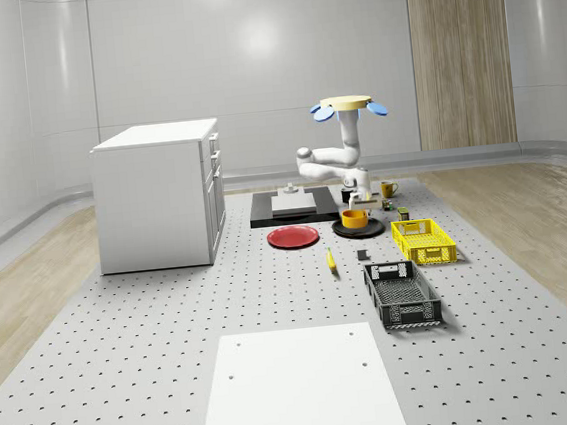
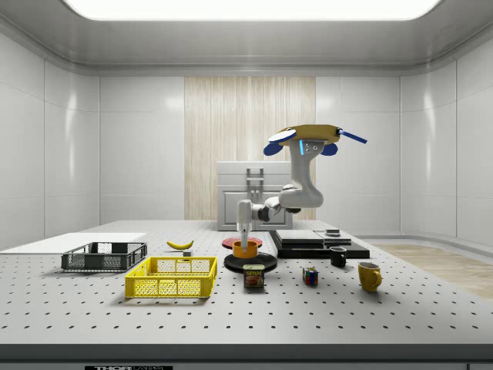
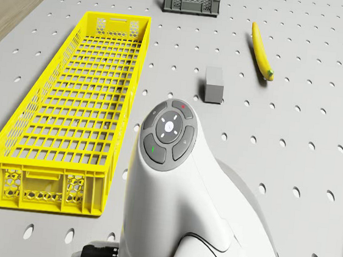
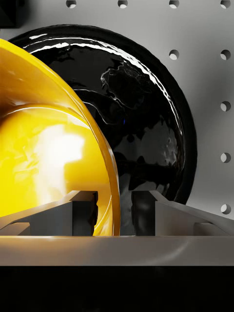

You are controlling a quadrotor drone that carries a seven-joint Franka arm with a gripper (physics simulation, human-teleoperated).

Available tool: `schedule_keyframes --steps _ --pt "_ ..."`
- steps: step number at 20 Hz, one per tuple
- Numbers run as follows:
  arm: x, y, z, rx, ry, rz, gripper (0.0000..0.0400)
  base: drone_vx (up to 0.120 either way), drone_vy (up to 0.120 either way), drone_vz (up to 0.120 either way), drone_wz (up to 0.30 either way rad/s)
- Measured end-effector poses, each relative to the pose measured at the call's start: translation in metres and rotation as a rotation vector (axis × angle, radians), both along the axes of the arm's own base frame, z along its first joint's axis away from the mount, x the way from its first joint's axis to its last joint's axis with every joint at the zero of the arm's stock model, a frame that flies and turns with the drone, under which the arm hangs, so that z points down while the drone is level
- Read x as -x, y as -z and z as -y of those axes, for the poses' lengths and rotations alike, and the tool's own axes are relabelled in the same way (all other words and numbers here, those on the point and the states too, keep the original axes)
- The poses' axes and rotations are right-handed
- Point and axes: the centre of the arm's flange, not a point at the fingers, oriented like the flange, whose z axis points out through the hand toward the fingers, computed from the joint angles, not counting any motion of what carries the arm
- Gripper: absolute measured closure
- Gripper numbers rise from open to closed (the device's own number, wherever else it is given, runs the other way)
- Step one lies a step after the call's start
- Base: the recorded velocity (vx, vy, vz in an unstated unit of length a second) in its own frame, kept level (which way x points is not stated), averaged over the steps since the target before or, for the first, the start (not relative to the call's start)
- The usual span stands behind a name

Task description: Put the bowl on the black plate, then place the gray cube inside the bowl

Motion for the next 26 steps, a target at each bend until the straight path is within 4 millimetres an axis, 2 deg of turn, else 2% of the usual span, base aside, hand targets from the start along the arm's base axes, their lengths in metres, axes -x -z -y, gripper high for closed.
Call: schedule_keyframes --steps 5,11,14,17,21,26 --pt "0.000 -0.013 0.002 0.000 0.000 0.000 0.0300 0.000 0.000 0.000 0.000" --pt "0.002 -0.018 0.009 0.000 0.000 0.000 0.0300 0.000 0.000 0.000 0.000" --pt "0.005 -0.018 0.011 0.000 0.000 0.000 0.0154 0.000 0.000 0.000 0.000" --pt "0.006 -0.011 0.011 0.000 0.000 0.000 0.0073 0.000 0.000 0.000 0.000" --pt "0.007 0.004 0.012 0.000 0.000 0.000 0.0027 0.000 0.000 0.000 0.000" --pt "0.008 0.015 0.012 0.000 0.000 0.000 0.0008 0.016 -0.120 0.000 0.000"
